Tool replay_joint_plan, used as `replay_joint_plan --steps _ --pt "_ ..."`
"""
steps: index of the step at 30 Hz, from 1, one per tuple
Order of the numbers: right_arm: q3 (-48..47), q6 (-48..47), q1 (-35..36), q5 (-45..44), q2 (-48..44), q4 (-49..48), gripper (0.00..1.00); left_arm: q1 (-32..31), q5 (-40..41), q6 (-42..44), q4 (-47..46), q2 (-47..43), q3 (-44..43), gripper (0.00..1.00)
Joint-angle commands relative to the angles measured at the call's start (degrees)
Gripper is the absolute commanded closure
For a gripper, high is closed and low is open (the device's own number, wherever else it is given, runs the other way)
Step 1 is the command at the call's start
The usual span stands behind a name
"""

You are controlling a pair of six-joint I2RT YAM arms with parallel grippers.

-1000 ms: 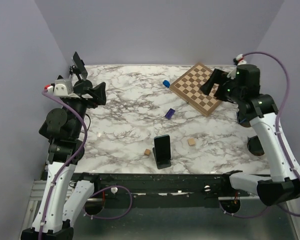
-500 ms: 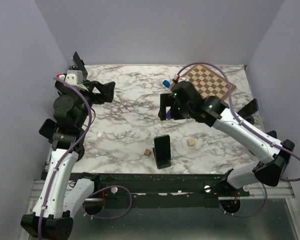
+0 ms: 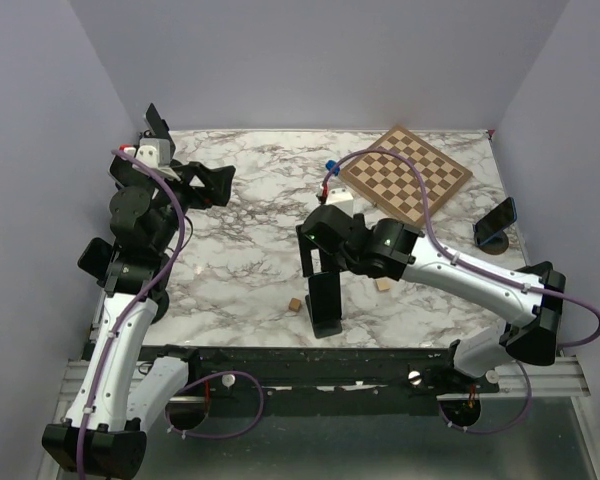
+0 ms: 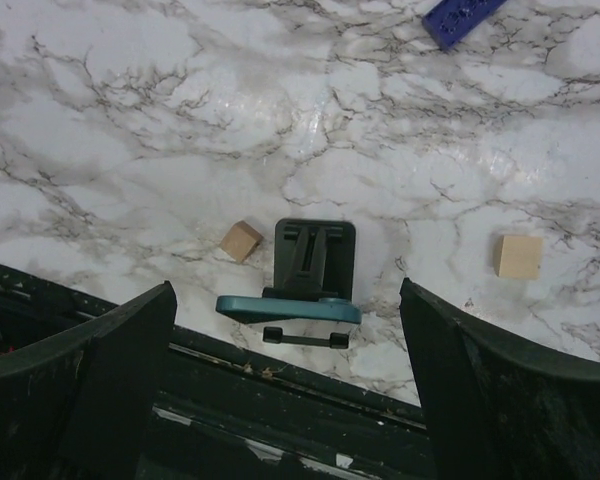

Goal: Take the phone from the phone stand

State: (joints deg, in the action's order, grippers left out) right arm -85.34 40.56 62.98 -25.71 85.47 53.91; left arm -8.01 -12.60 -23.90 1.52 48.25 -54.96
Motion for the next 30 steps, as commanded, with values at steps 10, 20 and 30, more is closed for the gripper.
replay_joint_plan --steps 10,20,30 --pt "11.2 11.2 15.5 -17.9 -3.1 0.9 0.00 -0.3 -1.5 -1.2 0.8 0.7 -2.0 0.01" --pt "29.5 8.0 16.8 -21.3 -13.6 -22.5 0.00 -0.3 -2.3 -1.8 0.8 1.7 -2.1 0.01" --pt "38.2 0.1 17.3 -20.6 -16.1 -37.6 0.00 -0.4 -2.4 -1.7 1.0 2.7 -2.3 0.01"
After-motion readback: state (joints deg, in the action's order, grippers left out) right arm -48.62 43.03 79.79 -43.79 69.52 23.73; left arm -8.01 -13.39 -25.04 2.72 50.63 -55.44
